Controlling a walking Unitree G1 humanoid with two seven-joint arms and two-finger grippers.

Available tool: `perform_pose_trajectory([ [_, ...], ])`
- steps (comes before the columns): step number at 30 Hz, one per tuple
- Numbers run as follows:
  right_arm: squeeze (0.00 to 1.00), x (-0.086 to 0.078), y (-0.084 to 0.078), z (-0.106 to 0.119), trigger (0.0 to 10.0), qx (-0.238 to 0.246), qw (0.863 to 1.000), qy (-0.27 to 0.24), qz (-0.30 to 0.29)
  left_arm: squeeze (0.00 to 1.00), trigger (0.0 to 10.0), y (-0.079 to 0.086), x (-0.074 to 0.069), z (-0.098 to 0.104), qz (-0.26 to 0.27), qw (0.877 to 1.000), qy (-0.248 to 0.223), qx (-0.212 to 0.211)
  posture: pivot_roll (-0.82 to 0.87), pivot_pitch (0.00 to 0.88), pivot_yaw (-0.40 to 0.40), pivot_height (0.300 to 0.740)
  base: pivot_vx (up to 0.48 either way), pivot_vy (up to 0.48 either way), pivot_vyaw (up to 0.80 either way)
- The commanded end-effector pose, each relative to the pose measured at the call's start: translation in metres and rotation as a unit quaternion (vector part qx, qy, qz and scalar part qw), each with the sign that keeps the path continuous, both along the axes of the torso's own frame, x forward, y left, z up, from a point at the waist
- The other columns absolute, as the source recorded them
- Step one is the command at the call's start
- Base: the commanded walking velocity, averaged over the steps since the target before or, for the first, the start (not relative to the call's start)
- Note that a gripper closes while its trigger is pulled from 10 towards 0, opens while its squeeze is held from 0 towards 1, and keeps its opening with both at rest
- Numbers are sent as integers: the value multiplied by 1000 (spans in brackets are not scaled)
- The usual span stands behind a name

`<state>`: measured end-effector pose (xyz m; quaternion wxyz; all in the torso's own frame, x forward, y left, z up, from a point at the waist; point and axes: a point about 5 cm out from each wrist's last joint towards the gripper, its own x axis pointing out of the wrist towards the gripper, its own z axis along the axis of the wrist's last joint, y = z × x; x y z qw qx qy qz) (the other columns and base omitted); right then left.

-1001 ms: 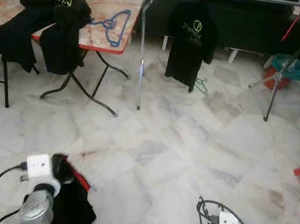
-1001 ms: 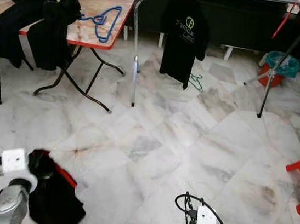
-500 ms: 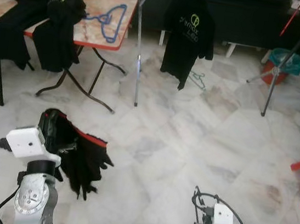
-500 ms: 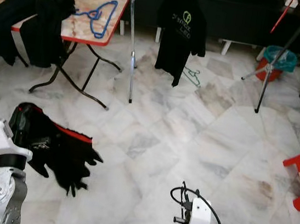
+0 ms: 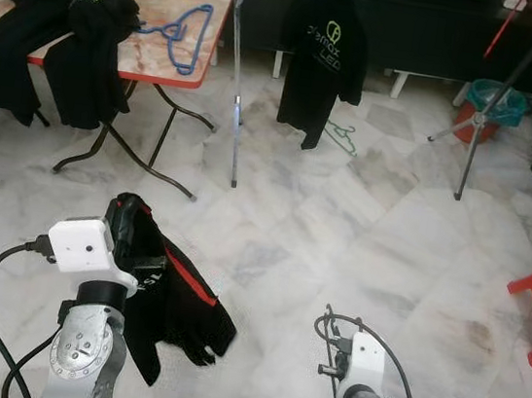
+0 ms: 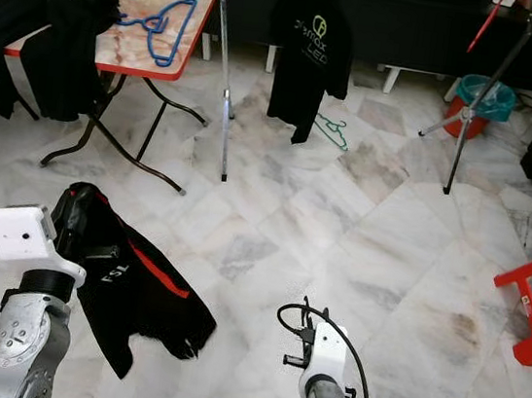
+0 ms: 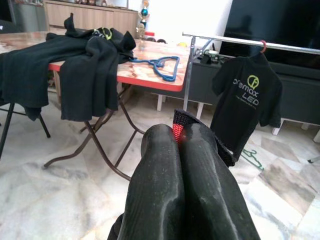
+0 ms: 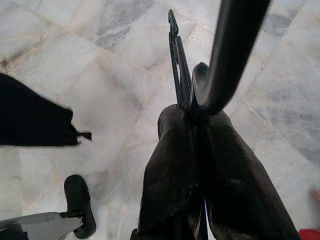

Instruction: Hang hanger

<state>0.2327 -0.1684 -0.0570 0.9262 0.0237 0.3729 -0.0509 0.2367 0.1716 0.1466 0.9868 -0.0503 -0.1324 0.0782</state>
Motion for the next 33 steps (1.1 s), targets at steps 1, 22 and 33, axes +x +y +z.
perform_pose_trajectory([
  [1, 0, -9, -8, -5, 10000, -3, 1000, 14, -8, 0, 10000, -1, -1, 6, 2, 1000, -7, 10, 24, 83, -32, 740, 0, 0, 0],
  [22, 0, -6, -8, -3, 10000, 4, 1000, 7, -6, 0, 10000, -1, 7, -1, -7, 1000, 27, 0, 37, 113, -23, 740, 0, 137, 0],
  [33, 0, -6, -8, -3, 10000, 4, 1000, 7, -7, 0, 10000, 1, 13, 4, -10, 1000, 21, 1, 45, 127, -15, 740, 0, 300, 0],
])
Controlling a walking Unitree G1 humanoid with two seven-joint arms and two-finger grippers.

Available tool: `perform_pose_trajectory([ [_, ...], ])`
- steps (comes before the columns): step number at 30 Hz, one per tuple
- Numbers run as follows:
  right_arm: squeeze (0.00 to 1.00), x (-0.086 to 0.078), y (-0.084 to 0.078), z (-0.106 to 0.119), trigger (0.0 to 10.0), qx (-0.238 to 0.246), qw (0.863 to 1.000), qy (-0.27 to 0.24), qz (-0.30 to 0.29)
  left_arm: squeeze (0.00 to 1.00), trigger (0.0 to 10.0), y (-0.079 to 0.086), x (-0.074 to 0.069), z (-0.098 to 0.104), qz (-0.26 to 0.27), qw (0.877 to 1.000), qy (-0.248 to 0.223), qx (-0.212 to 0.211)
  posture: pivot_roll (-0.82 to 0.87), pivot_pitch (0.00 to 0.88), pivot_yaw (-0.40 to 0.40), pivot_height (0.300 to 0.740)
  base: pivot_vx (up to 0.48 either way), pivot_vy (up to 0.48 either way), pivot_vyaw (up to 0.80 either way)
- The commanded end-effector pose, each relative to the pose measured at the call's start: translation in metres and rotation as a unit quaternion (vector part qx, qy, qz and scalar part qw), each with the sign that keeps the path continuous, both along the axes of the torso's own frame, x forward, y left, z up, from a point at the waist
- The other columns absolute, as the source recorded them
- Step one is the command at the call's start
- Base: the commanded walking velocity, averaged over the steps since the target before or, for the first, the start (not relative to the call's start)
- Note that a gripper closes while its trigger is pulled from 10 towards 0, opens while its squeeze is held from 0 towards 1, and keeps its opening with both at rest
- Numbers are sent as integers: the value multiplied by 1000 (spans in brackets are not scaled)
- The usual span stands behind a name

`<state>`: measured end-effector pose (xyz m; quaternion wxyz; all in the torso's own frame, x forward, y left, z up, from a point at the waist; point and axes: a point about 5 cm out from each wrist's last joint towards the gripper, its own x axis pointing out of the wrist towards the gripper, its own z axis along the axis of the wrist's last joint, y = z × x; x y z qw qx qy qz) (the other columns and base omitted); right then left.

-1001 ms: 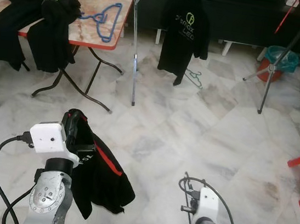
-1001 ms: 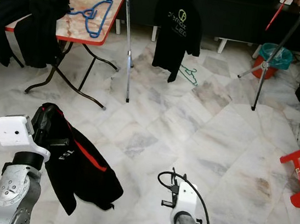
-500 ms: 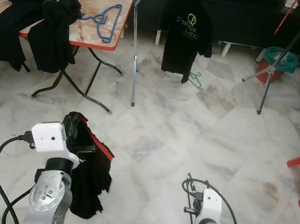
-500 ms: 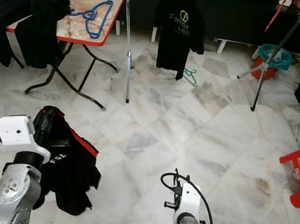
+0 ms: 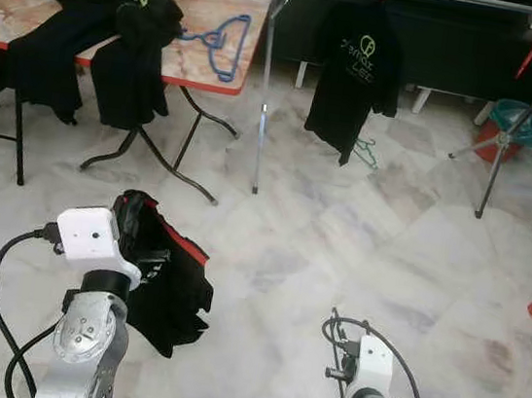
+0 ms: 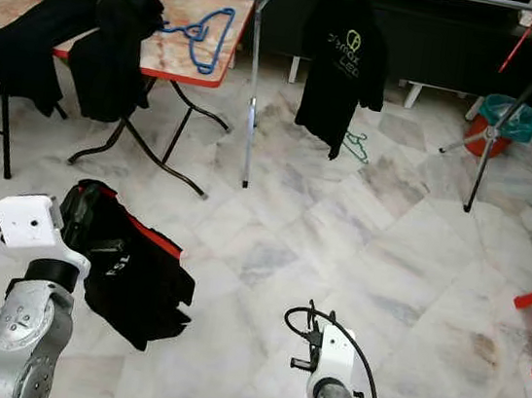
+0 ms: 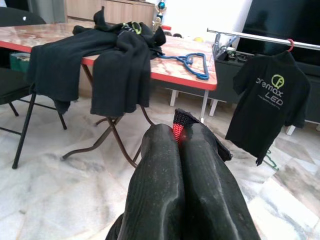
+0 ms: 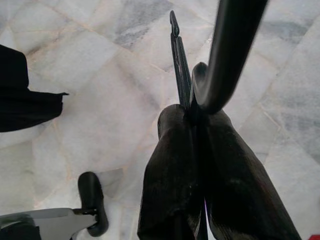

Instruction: Hang hanger

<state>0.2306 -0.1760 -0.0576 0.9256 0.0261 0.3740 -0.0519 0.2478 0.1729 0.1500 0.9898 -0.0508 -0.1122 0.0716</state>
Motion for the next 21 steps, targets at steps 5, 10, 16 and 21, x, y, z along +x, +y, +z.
perform_pose_trajectory([
  [5, 0, -4, -1, -3, 10000, 1, 1000, 6, -4, 0, 10000, -1, 2, 0, -3, 1000, 5, 1, 44, 127, -13, 740, 0, 308, 0],
  [10, 0, -4, -1, -3, 10000, 2, 1000, 6, -4, 0, 10000, -1, 3, 1, -5, 1000, 2, 2, 46, 128, -12, 740, 0, 312, 0],
  [16, 0, -4, -1, -3, 10000, 2, 1000, 6, -3, 0, 10000, -4, 4, 1, -9, 1000, 3, 2, 48, 124, -12, 740, 0, 299, 0],
  [21, 0, -4, -2, -3, 10000, 2, 1000, 5, -5, 0, 10000, -4, 5, 2, -9, 1000, 3, 8, 52, 120, -14, 740, 0, 295, 0],
])
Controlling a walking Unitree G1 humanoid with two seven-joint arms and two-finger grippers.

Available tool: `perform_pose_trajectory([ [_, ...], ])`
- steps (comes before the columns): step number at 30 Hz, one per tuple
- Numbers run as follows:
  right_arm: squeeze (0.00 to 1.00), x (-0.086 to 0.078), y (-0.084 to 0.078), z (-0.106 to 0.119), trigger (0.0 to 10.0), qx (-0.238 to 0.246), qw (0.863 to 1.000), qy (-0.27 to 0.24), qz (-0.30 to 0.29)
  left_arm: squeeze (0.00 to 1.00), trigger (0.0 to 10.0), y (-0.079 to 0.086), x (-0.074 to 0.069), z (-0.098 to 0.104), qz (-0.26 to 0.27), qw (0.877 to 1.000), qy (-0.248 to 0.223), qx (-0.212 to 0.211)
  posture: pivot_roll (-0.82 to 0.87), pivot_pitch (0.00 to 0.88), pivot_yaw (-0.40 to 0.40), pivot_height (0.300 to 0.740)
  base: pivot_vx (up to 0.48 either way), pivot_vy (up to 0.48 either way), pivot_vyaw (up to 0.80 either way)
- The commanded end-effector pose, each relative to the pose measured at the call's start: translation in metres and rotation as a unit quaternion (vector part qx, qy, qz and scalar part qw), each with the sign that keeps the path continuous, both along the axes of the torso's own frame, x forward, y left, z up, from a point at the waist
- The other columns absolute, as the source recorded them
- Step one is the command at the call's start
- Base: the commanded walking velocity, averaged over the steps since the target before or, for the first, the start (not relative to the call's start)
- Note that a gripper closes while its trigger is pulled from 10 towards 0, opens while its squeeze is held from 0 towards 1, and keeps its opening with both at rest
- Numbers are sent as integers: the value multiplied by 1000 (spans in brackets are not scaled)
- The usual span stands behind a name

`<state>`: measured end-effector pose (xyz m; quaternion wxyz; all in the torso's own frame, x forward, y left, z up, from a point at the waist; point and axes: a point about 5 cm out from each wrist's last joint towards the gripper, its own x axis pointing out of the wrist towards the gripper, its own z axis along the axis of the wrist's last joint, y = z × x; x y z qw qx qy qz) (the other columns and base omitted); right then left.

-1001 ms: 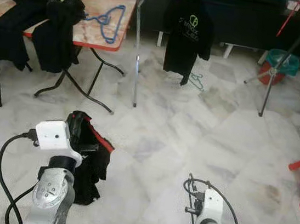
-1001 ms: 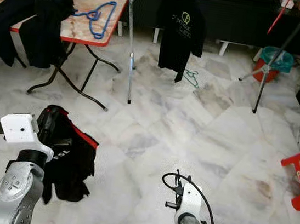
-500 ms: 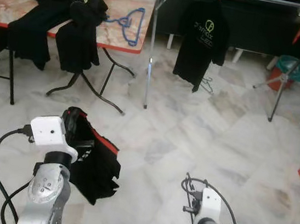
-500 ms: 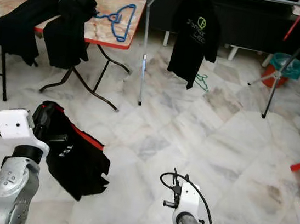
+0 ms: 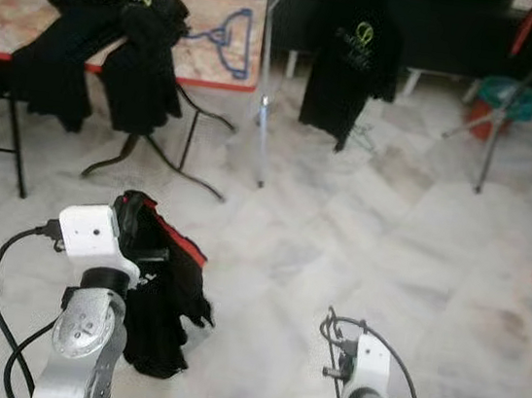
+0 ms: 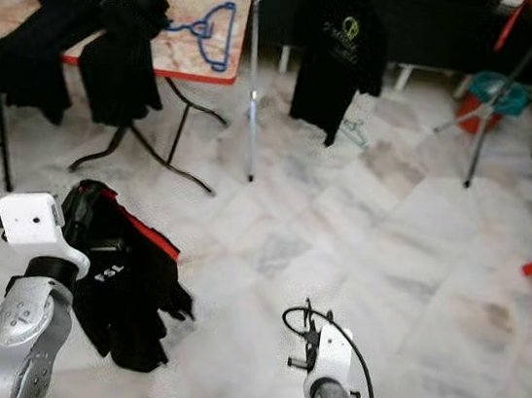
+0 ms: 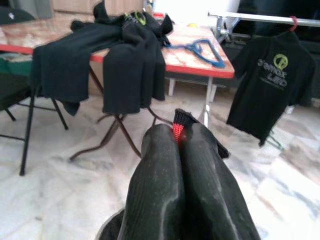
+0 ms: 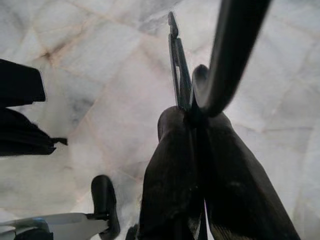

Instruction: Hang hanger

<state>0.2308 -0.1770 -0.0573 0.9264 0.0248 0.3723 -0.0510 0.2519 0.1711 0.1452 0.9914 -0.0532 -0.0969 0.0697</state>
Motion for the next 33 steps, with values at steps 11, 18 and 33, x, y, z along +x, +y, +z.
perform_pose_trajectory([
  [11, 0, -5, -3, -3, 10000, 1, 1000, 8, -3, 0, 10000, -3, 2, 6, -6, 1000, -14, 12, 52, 103, -19, 740, 0, 288, 0],
  [18, 0, -4, -4, -3, 10000, -2, 1000, 9, 3, 0, 10000, 2, 4, 8, -2, 1000, -19, 14, 48, 80, -20, 740, 0, 284, 0],
  [33, 0, -6, 0, -4, 10000, -4, 1000, 13, 12, 0, 10000, 5, 5, 8, -6, 1000, -18, 21, 39, 52, -4, 740, 0, 279, 173],
])
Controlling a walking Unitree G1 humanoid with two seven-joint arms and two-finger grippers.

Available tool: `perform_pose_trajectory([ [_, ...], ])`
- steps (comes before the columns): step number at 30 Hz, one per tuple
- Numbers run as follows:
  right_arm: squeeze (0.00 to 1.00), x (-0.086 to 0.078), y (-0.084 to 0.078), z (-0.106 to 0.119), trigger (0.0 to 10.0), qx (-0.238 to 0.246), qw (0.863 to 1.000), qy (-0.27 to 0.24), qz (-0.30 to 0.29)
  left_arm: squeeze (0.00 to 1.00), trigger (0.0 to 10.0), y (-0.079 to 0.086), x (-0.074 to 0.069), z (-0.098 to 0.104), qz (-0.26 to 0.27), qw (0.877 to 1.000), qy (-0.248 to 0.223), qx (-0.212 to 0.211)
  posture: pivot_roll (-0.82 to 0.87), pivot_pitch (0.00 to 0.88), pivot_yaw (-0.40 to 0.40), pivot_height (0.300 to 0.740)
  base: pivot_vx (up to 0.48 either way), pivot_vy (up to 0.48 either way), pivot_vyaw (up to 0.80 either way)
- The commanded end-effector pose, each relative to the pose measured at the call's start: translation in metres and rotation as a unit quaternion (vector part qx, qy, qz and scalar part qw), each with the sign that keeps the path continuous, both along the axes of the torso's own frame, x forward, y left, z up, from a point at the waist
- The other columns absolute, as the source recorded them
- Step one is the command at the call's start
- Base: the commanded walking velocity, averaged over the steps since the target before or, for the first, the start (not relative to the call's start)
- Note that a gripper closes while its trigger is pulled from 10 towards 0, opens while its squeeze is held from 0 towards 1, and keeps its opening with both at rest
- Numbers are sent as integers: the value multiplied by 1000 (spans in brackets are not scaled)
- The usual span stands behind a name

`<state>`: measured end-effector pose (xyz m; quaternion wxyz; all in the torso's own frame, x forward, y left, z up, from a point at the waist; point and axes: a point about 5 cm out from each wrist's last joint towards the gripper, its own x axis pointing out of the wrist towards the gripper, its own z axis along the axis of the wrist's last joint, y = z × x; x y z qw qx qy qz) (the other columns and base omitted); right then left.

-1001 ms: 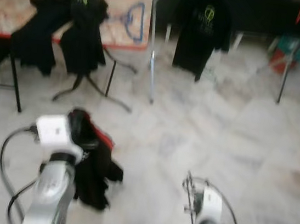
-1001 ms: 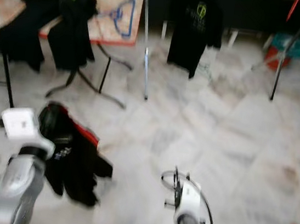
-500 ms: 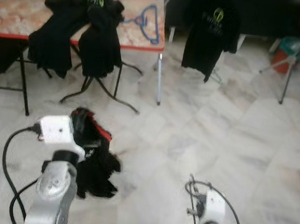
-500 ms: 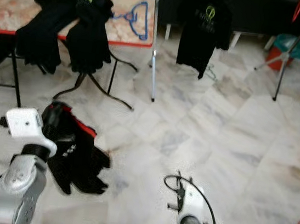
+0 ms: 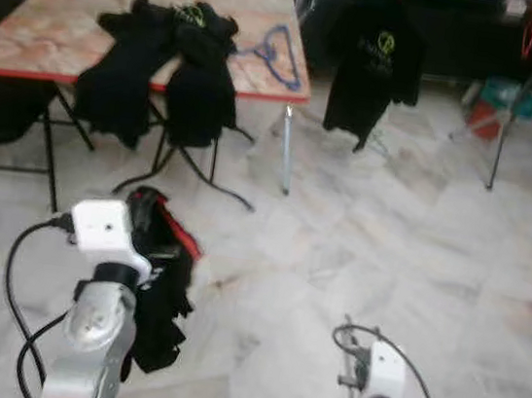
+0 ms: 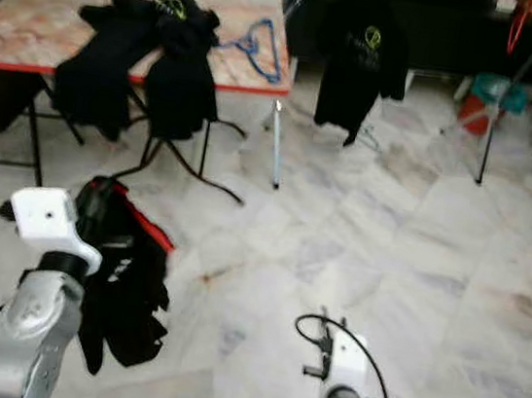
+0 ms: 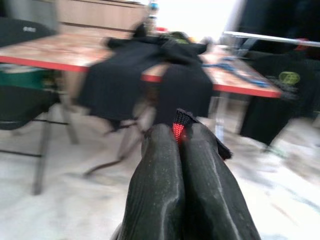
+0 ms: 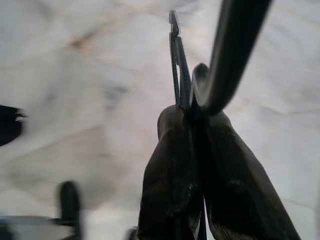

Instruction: Hang hanger

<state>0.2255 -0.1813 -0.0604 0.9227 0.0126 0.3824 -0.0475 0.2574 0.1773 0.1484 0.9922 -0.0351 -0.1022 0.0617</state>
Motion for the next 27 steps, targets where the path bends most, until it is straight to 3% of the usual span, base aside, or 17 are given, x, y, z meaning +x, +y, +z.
perform_pose_trajectory([
  [1, 0, -1, 5, -1, 10000, 10, 1000, 1, -2, 0, 10000, -1, 0, 5, -1, 1000, -14, 2, 39, 52, -2, 740, 0, 274, 0],
  [27, 0, 3, 6, 1, 10000, 12, 1000, -2, 1, 0, 10000, 3, 0, 6, 5, 1000, -11, 9, 65, 102, -5, 740, 0, 266, 0],
])
